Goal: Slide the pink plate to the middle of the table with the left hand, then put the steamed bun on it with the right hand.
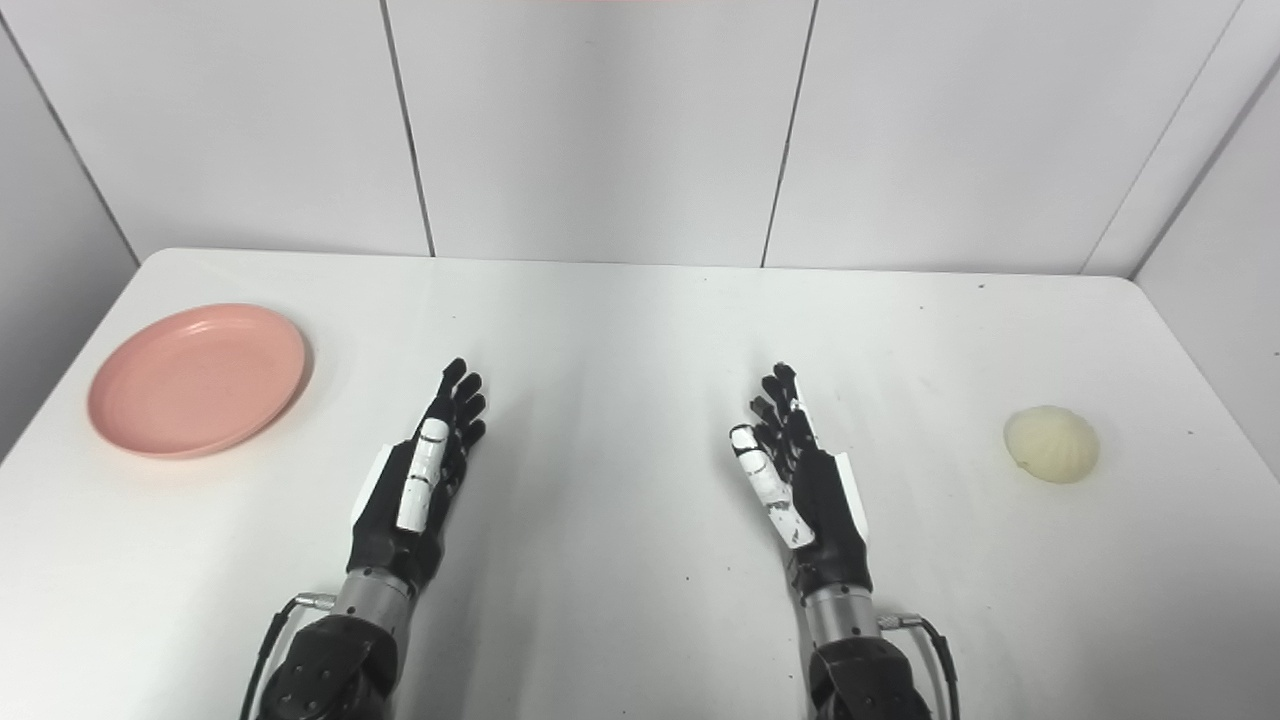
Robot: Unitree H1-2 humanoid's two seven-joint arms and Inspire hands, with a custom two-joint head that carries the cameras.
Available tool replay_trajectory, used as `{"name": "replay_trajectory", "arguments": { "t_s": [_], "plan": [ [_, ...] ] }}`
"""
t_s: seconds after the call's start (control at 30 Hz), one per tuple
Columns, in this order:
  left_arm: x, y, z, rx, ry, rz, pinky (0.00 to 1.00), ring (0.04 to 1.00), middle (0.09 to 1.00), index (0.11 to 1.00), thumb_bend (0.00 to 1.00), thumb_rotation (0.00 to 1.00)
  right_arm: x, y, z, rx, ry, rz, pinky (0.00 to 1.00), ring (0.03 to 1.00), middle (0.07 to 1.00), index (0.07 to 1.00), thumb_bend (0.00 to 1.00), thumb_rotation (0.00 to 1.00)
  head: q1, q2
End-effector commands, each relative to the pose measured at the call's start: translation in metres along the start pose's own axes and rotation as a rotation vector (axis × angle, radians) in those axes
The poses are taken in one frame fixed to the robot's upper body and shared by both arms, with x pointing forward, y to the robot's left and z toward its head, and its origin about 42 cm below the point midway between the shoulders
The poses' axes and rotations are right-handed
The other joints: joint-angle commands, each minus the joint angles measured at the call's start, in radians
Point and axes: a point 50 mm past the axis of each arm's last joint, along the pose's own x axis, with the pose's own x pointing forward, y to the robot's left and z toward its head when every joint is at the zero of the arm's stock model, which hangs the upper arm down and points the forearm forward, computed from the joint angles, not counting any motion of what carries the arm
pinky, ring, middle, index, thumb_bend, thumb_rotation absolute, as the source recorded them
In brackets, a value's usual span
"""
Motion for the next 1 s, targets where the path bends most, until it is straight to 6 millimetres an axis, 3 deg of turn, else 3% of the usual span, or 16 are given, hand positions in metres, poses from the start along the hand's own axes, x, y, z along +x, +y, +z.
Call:
{"name": "replay_trajectory", "arguments": {
  "t_s": [0.0, 0.23, 0.47, 0.9, 0.93, 0.97],
  "plan": [
    [0.0011, 0.0001, -0.0040, 0.002, 0.027, 0.003, 1.00, 1.000, 1.000, 1.000, 0.65, 1.00, 0.0034, 0.0018, 0.0091, -0.003, -0.048, 0.003, 0.95, 0.934, 0.964, 0.982, 0.52, 0.77, 0.001, 0.001],
    [0.0014, 0.0009, -0.0050, -0.002, 0.024, -0.003, 1.00, 1.000, 1.000, 1.000, 0.64, 1.00, 0.0032, 0.0010, 0.0078, 0.016, -0.047, -0.004, 0.92, 0.931, 0.959, 0.976, 0.53, 0.77, 0.001, 0.002],
    [0.0014, 0.0004, -0.0040, -0.001, 0.031, 0.002, 1.00, 1.000, 1.000, 1.000, 0.64, 1.00, 0.0015, -0.0006, 0.0071, 0.054, -0.026, 0.009, 0.99, 0.953, 0.967, 0.971, 0.50, 0.99, 0.001, 0.002],
    [0.0013, 0.0013, -0.0045, 0.014, 0.031, -0.004, 1.00, 1.000, 1.000, 1.000, 0.65, 1.00, 0.0009, 0.0004, 0.0071, 0.037, -0.014, 0.016, 1.00, 0.971, 0.974, 0.980, 0.51, 1.00, 0.007, 0.000],
    [0.0017, 0.0004, -0.0052, 0.016, 0.031, -0.004, 1.00, 1.000, 1.000, 1.000, 0.64, 1.00, 0.0009, -0.0005, 0.0063, 0.035, -0.015, 0.015, 1.00, 0.973, 0.975, 0.981, 0.51, 1.00, 0.052, -0.014],
    [0.0020, -0.0002, -0.0060, 0.016, 0.030, -0.003, 1.00, 1.000, 1.000, 1.000, 0.64, 1.00, 0.0010, -0.0014, 0.0053, 0.033, -0.016, 0.013, 1.00, 0.972, 0.974, 0.979, 0.51, 1.00, 0.052, -0.014]
  ]
}}
